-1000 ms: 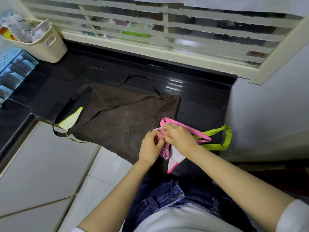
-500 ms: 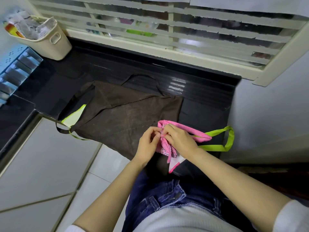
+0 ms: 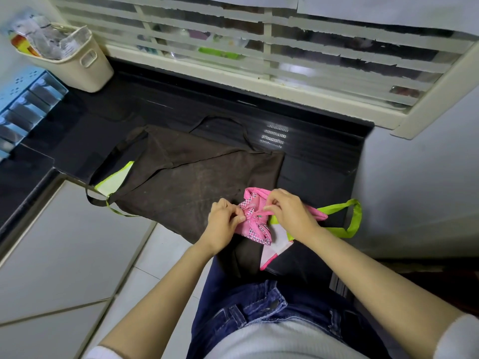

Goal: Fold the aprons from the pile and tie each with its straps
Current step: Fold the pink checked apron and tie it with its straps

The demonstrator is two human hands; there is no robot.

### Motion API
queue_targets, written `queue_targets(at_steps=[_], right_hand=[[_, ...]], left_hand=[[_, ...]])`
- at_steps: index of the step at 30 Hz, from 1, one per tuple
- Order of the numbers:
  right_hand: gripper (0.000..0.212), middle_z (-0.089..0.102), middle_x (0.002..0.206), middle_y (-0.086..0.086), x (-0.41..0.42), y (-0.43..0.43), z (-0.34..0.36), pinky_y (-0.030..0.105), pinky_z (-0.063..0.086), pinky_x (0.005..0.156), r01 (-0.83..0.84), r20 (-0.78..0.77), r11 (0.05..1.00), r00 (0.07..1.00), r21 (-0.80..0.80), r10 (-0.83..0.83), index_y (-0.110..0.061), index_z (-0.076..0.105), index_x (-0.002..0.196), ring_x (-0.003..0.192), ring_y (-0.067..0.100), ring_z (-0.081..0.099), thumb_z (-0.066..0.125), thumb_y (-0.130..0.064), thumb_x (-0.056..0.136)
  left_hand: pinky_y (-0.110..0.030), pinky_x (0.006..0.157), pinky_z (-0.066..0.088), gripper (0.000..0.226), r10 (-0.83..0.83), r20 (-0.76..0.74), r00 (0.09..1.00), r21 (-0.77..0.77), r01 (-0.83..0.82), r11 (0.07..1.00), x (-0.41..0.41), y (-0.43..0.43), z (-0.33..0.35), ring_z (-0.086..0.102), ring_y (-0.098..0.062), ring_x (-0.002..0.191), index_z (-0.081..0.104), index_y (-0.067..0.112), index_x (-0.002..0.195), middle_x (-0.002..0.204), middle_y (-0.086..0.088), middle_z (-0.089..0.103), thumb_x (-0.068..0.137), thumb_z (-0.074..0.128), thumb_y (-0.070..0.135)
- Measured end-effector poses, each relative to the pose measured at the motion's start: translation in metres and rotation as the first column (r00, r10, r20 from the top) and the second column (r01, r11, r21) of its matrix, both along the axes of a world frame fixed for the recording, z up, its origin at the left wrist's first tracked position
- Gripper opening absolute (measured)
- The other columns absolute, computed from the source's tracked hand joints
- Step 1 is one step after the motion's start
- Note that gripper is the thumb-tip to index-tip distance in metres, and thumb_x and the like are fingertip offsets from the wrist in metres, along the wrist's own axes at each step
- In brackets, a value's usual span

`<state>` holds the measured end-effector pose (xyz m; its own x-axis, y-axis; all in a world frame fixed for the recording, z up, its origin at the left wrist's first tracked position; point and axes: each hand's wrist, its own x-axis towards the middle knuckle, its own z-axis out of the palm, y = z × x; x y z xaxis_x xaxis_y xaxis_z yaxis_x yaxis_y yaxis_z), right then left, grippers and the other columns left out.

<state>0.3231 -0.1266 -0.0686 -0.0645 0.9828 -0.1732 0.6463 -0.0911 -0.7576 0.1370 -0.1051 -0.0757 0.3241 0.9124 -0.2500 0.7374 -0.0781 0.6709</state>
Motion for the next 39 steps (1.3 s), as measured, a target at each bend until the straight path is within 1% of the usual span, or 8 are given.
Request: queue_targets(at_steps=[5, 11, 16, 19, 26, 30, 36, 39], right_hand=[[0.010, 0.052, 0.077, -0.005, 0.000, -0.002, -0.014, 0.028, 0.042, 0.070, 0.140, -0.072, 0.985, 0.987, -0.101, -0.147, -0.008, 0.059, 0.078, 0.068, 0.011, 0.050, 0.065, -0.009, 0.086], [0.013, 0.050, 0.075, -0.008, -0.001, 0.001, -0.009, 0.025, 0.038, 0.063, 0.134, -0.051, 0.985, 0.989, -0.111, -0.141, -0.013, 0.049, 0.081, 0.064, 0.006, 0.048, 0.057, -0.012, 0.092], [0.020, 0.045, 0.066, -0.010, -0.001, 0.004, -0.002, 0.028, 0.036, 0.061, 0.165, -0.063, 0.986, 0.984, -0.015, -0.165, -0.014, 0.046, 0.074, 0.061, 0.006, 0.044, 0.058, -0.007, 0.089], [0.020, 0.043, 0.063, -0.008, 0.007, 0.007, -0.001, 0.036, 0.040, 0.062, 0.163, -0.033, 0.987, 0.986, -0.007, -0.163, -0.013, 0.047, 0.074, 0.059, 0.011, 0.042, 0.059, -0.009, 0.089], [0.015, 0.055, 0.074, -0.001, 0.013, 0.002, -0.007, 0.034, 0.042, 0.064, 0.165, 0.034, 0.982, 0.986, -0.094, -0.162, -0.011, 0.052, 0.078, 0.071, 0.019, 0.054, 0.061, -0.012, 0.090], [0.012, 0.057, 0.078, -0.004, 0.011, -0.006, -0.007, 0.031, 0.039, 0.063, 0.137, 0.209, 0.982, 0.972, -0.129, -0.108, -0.015, 0.052, 0.087, 0.076, 0.023, 0.057, 0.053, -0.023, 0.095], [0.023, 0.047, 0.120, -0.002, 0.026, -0.001, -0.005, 0.031, 0.042, 0.087, 0.010, 0.337, 0.999, 0.941, 0.043, -0.024, -0.018, 0.052, 0.118, 0.111, 0.017, 0.045, 0.051, -0.014, 0.095], [0.044, 0.042, 0.132, -0.002, 0.035, 0.002, -0.011, 0.034, 0.036, 0.101, -0.038, 0.456, 0.997, 0.887, -0.073, 0.068, -0.023, 0.041, 0.135, 0.120, 0.020, 0.040, 0.055, -0.020, 0.093]], left_hand=[[-0.026, 0.075, 0.021, 0.017, -0.154, -0.327, 0.932, 0.081, 0.190, 0.978, -0.003, -0.001, -0.002, 0.034, -0.016, 0.093, 0.062, 0.017, 0.096, 0.097, 0.004, 0.042, 0.097, 0.048, 0.026], [-0.012, 0.086, 0.031, 0.025, 0.069, 0.252, 0.965, 0.009, -0.074, 0.997, 0.015, -0.017, 0.010, 0.041, -0.014, 0.091, 0.048, 0.027, 0.078, 0.087, 0.004, 0.049, 0.096, 0.048, 0.009], [-0.020, 0.080, 0.036, 0.027, 0.169, 0.399, 0.901, -0.030, -0.171, 0.985, 0.033, -0.014, 0.024, 0.045, -0.015, 0.086, 0.048, 0.025, 0.075, 0.079, 0.010, 0.052, 0.097, 0.046, 0.008], [-0.013, 0.076, 0.033, 0.027, 0.106, 0.297, 0.949, -0.046, -0.096, 0.994, 0.026, -0.013, 0.024, 0.041, -0.011, 0.084, 0.047, 0.023, 0.075, 0.076, 0.010, 0.052, 0.098, 0.045, 0.010], [-0.027, 0.078, 0.027, 0.020, -0.069, -0.060, 0.996, 0.067, 0.073, 0.995, 0.004, -0.019, 0.001, 0.039, -0.015, 0.087, 0.048, 0.026, 0.080, 0.073, 0.019, 0.047, 0.095, 0.050, 0.014], [-0.027, 0.074, 0.021, 0.014, -0.105, -0.230, 0.967, 0.098, 0.131, 0.986, 0.007, -0.024, -0.006, 0.037, -0.017, 0.097, 0.052, 0.021, 0.091, 0.094, 0.009, 0.048, 0.100, 0.041, 0.024], [-0.041, 0.097, 0.033, 0.015, -0.071, -0.258, 0.963, 0.053, 0.087, 0.995, 0.009, -0.029, -0.012, 0.034, -0.019, 0.108, 0.050, 0.016, 0.104, 0.110, 0.000, 0.039, 0.099, 0.043, 0.027], [-0.058, 0.110, 0.015, 0.015, -0.099, -0.202, 0.974, -0.034, 0.094, 0.995, 0.012, -0.028, -0.014, 0.030, -0.023, 0.125, 0.047, 0.014, 0.105, 0.116, -0.002, 0.037, 0.096, 0.050, 0.025]])
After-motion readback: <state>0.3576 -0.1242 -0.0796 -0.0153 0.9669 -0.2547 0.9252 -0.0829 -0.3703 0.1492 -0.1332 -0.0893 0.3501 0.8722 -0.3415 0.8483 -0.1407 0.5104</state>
